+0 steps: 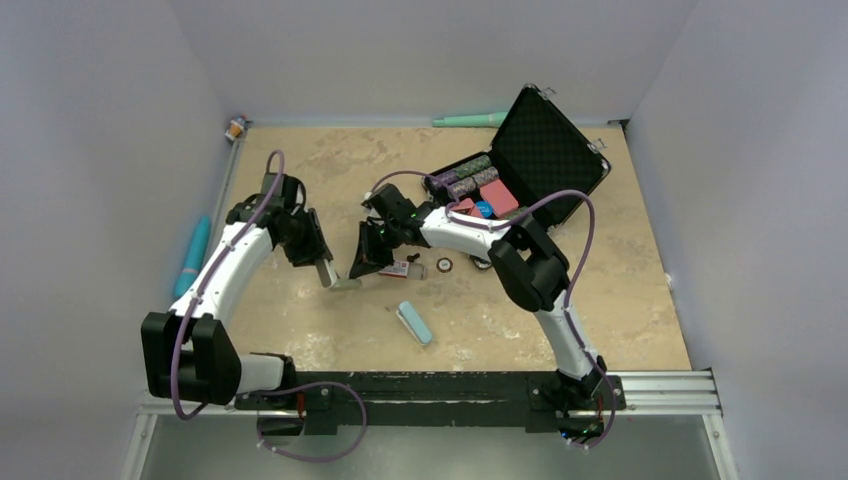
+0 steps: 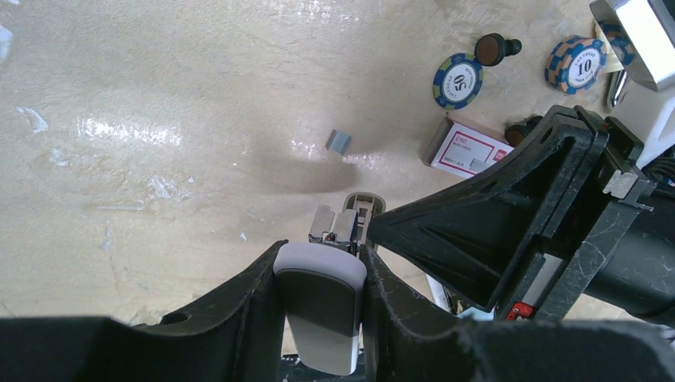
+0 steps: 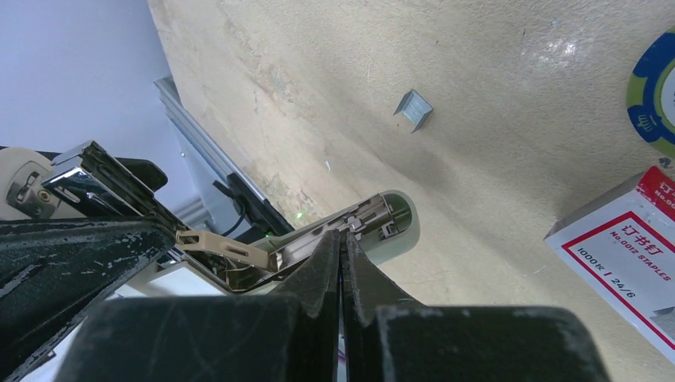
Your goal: Unload the staples from the stapler
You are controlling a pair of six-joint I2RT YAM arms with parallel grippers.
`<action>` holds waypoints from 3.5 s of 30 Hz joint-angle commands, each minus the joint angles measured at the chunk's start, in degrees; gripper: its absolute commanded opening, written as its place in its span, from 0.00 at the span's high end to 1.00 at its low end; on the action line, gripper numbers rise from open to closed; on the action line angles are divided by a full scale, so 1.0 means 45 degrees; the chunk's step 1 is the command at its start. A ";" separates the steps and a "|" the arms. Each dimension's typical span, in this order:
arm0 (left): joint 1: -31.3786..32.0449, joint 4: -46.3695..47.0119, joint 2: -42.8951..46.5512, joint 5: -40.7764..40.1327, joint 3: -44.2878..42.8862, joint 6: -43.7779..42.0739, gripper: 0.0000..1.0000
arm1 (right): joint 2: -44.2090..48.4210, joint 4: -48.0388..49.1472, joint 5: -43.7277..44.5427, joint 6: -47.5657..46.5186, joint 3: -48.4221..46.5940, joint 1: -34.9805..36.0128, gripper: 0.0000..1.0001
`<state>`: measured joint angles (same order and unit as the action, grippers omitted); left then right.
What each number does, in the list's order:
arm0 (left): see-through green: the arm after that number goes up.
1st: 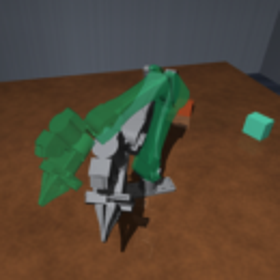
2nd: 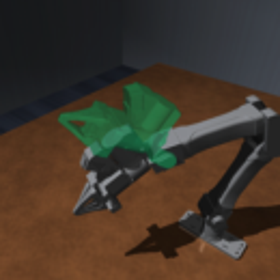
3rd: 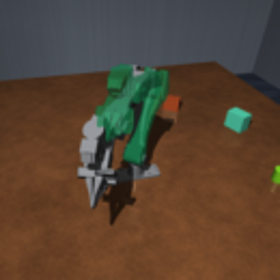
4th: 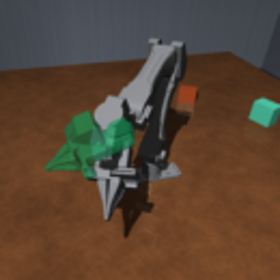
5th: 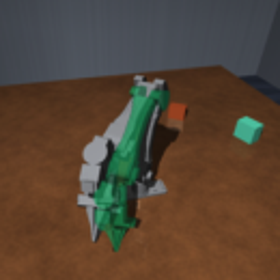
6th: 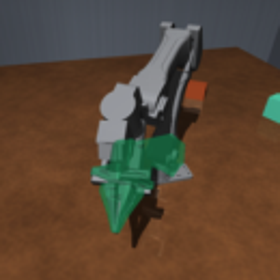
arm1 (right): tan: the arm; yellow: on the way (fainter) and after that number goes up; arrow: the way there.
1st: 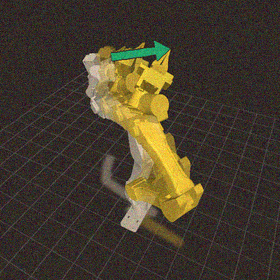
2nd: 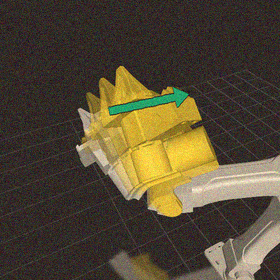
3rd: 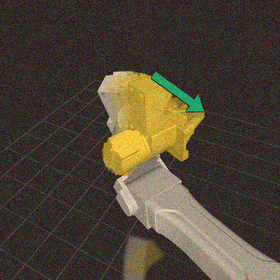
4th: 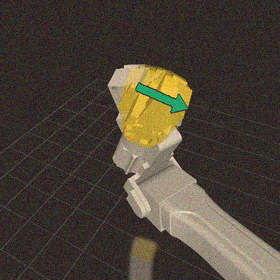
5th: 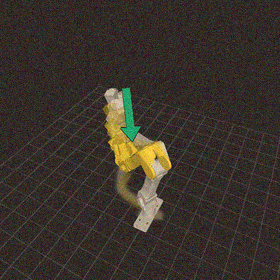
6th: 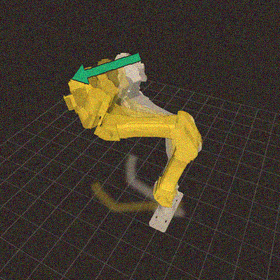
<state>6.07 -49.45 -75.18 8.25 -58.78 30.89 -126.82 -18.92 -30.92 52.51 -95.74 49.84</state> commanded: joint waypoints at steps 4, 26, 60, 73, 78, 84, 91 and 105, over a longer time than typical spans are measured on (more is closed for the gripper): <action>-0.0020 0.0286 0.0517 -0.0055 -0.0445 0.0091 1.00 | 0.0590 -0.0404 -0.0343 -0.0319 -0.0160 0.0114 1.00; -0.0019 0.1660 0.4187 0.5463 0.0903 0.2198 1.00 | 0.6966 0.4078 -0.3307 -0.0142 0.3109 -0.3317 0.01; 0.0019 0.8763 0.7080 0.8680 0.2848 0.8096 1.00 | 0.8018 0.7299 -0.3582 0.0912 0.4366 -0.0838 0.46; 0.0019 0.9344 0.7611 0.8029 0.2685 0.8307 1.00 | 0.7967 0.7158 -0.3602 0.0863 0.4207 -0.0198 0.39; 0.0025 0.9094 0.7650 0.8003 0.2361 0.8218 1.00 | 0.8118 0.7079 -0.3579 0.0786 0.4308 -0.0199 0.41; 0.0019 0.8677 0.7865 0.7832 0.2035 0.8024 1.00 | 0.8375 0.7432 -0.3357 0.0973 0.4440 -0.0198 0.48; 0.0020 0.8372 0.7794 0.7413 0.1631 0.7917 1.00 | 0.8242 0.7852 -0.3461 0.1356 0.4567 -0.0152 0.80; 0.0023 0.7646 0.7854 0.7392 0.1083 0.7420 1.00 | 0.8621 0.7566 -0.3032 0.1301 0.4823 -0.0101 0.49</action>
<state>6.17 -15.97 -40.38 41.98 -50.02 65.47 -90.98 14.52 -45.98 59.27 -74.59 49.12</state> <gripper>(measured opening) 0.391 0.506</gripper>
